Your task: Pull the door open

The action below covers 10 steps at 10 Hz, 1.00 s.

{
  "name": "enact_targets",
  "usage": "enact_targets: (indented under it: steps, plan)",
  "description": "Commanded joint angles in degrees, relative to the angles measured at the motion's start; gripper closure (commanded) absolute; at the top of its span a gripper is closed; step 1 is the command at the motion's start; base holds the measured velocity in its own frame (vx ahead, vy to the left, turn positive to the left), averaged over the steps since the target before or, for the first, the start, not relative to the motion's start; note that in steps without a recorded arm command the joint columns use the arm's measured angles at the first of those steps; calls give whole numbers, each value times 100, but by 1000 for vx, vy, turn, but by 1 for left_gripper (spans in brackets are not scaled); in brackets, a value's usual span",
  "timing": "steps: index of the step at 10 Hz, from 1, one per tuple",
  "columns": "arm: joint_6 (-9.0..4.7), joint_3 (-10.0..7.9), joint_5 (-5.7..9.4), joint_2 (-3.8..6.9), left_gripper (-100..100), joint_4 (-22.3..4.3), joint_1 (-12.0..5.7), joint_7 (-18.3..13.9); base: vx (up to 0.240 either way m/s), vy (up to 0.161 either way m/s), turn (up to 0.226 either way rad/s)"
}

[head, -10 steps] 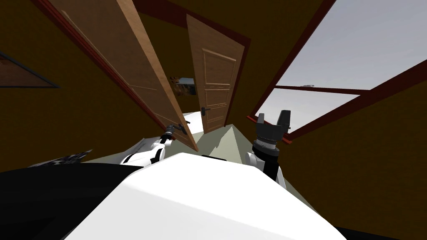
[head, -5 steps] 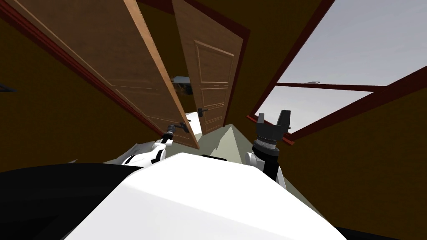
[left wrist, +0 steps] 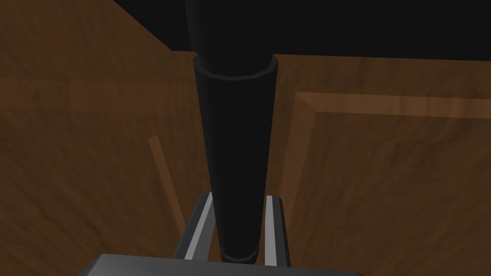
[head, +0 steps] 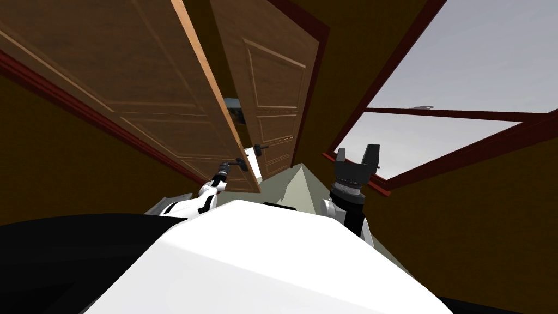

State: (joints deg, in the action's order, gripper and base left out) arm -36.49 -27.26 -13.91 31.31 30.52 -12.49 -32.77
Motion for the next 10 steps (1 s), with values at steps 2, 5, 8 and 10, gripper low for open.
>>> enact_targets:
  steps: [2, 5, 8, 10]
  plan:
    - [-57, 31, -28, -42, 100, -44, -59, 16, 209, 9, -28]
    - [-65, 39, -44, -57, 100, -38, -74, 21, 190, 12, -30]
    - [21, -6, -38, -25, 100, 37, -19, 23, 160, 6, -7]
    - [46, -21, -33, -8, 100, 59, -11, 22, -147, 36, 3]
